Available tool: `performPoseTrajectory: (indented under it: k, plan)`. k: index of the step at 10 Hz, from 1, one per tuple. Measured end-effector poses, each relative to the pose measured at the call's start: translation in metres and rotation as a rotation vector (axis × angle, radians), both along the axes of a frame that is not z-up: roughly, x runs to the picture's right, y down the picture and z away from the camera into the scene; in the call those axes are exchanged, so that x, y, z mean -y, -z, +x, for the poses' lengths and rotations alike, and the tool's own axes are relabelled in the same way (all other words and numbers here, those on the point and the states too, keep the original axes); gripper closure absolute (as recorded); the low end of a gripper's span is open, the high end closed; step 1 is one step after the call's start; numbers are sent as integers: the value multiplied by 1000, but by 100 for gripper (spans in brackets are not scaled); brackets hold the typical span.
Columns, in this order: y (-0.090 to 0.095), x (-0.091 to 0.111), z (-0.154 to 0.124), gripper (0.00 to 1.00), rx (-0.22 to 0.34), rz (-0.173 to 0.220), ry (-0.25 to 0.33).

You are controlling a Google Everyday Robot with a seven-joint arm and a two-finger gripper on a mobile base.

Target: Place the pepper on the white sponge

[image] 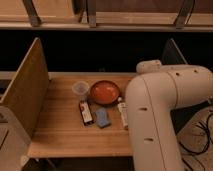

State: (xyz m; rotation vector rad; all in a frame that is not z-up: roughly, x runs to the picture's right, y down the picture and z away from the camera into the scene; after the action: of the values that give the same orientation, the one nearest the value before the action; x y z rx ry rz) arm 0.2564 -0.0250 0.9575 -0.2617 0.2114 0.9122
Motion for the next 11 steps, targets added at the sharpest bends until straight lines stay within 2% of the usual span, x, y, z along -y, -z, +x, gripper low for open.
performPoseTrajectory:
  k: [2,4,7,11]
  plan:
    - [32,19,9,100,-66,46,-8]
    - [49,13,-11,100,-64,37,-7]
    - [62,-6,-72,100,2,-14,26]
    - [63,-7,-74,100,5,-18,28]
